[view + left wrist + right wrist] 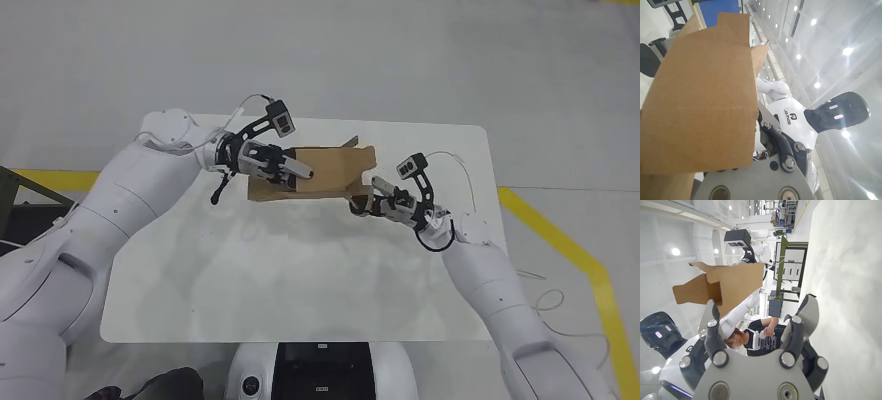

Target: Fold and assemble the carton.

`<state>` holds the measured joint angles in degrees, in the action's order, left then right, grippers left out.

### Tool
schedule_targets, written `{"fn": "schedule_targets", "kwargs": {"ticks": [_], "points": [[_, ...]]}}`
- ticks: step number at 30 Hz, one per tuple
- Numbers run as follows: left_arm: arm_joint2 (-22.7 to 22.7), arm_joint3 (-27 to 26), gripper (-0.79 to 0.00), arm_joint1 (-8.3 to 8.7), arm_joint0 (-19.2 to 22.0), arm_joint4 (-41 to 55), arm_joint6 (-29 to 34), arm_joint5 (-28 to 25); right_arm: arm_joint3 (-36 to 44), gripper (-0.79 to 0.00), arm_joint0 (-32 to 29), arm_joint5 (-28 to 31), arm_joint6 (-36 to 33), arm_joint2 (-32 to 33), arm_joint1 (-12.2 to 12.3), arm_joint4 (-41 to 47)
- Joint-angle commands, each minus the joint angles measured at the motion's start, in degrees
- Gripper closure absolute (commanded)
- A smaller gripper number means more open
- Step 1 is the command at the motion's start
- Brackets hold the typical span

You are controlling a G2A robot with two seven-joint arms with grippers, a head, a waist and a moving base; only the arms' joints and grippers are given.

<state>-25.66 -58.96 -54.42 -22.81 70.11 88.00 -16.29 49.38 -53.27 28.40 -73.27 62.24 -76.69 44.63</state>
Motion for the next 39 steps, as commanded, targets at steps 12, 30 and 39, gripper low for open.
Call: {"fn": "schedule_targets", "kwargs": {"ticks": [12,30,39], "points": [[-0.42,-1.63,0.000,-0.24,-0.69,1.73,0.00,0.01,-0.44,-0.683,0.72,-0.55,0.74,-0.92,-0.56,-0.56],[4.47,-0.37,0.000,-1.47,1.38,1.04,0.00,0.01,4.06,-0.668,0.83,-0.91,1.05,-1.86,-0.87,-3.36],[5.27,0.10,0.000,-1.95,2.28,1.04,0.00,0.00,7.08,-0.548,0.32,-2.14,2.97,-3.26,-0.99,-6.90]]}}
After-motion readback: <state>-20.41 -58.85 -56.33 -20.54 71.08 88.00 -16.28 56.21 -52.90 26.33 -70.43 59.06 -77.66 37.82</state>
